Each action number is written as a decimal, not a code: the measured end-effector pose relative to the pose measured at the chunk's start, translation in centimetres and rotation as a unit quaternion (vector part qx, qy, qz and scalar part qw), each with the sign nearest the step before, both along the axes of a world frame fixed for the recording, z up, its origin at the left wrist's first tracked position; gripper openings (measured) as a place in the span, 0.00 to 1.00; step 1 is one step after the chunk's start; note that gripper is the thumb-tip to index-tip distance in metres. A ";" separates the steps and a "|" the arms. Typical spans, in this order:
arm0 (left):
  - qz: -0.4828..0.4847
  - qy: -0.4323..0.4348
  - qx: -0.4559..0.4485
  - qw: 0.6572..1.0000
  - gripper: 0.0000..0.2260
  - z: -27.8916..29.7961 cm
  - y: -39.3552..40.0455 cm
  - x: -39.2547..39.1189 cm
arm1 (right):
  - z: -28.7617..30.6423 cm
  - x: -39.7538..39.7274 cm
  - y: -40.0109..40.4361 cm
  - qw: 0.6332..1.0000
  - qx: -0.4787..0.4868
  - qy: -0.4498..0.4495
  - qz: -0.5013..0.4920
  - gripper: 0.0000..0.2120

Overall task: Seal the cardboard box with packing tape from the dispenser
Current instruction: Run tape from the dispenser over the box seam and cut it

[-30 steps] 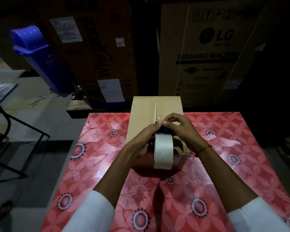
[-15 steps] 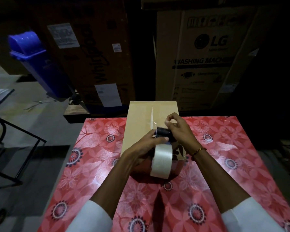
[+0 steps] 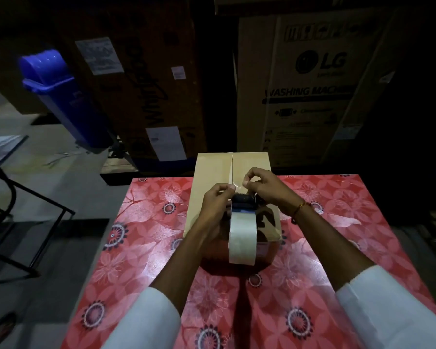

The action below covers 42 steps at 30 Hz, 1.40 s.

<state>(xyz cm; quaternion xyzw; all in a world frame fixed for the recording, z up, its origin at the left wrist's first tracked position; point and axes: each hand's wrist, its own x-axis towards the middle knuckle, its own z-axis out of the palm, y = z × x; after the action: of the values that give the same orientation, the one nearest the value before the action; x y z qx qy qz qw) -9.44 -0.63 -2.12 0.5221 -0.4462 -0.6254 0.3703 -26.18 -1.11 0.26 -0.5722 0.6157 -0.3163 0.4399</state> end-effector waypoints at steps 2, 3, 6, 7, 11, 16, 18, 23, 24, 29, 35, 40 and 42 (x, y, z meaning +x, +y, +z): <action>0.006 0.000 -0.003 1.000 0.06 0.0 -0.2 -0.1 | 0.2 -0.3 -0.8 1.000 0.025 0.011 0.011 0.06; 0.012 -0.003 -0.002 1.000 0.05 -0.1 -0.3 -0.3 | 0.3 -0.5 -1.1 0.999 0.037 0.013 0.017 0.05; 0.033 -0.030 0.006 0.999 0.06 -0.4 -1.0 -0.6 | 0.3 -0.9 -1.9 0.997 0.062 0.008 0.047 0.05; 0.038 -0.038 0.007 0.999 0.06 -0.4 -1.2 -0.7 | 0.2 -1.0 -2.1 0.996 0.066 0.008 0.057 0.06; 0.045 -0.054 0.014 0.997 0.06 -0.7 -1.7 -1.0 | -0.4 -1.6 -2.3 0.994 0.078 -0.015 0.077 0.12; 0.033 -0.071 0.005 0.997 0.08 -0.9 -2.1 -1.4 | -1.2 -3.0 -2.6 0.980 0.147 -0.099 0.095 0.16; 0.023 -0.090 -0.005 0.996 0.07 -1.0 -2.2 -1.6 | -1.4 -3.7 -2.9 0.966 0.192 -0.135 0.110 0.16; 0.011 -0.120 -0.024 0.992 0.07 -1.0 -2.4 -2.0 | -0.8 -4.9 -4.0 0.951 0.231 -0.157 0.130 0.19; 0.010 -0.123 -0.024 0.992 0.07 -1.0 -2.4 -2.0 | -0.7 -5.1 -4.2 0.951 0.232 -0.159 0.127 0.19; 0.005 -0.127 -0.015 0.992 0.06 -0.9 -2.4 -1.9 | -0.7 -4.4 -4.7 0.944 0.227 -0.205 0.123 0.15; 0.009 -0.118 -0.001 0.993 0.08 -1.0 -2.4 -1.8 | -1.1 -2.4 -4.0 0.904 0.181 -0.386 0.025 0.12; 0.039 -0.102 0.032 0.993 0.08 -1.2 -2.4 -1.6 | -0.6 -2.8 -3.3 0.884 0.137 -0.422 -0.148 0.08; 0.040 -0.102 0.038 0.993 0.07 -1.1 -2.4 -1.7 | -1.1 -2.6 -2.7 0.918 0.128 -0.340 -0.162 0.10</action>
<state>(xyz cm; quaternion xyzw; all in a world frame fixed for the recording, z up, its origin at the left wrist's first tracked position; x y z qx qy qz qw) -11.15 -2.98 -3.25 0.6141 -0.4360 -0.5704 0.3276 -28.80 -3.80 -0.87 -0.2616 0.5487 -0.4765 0.6351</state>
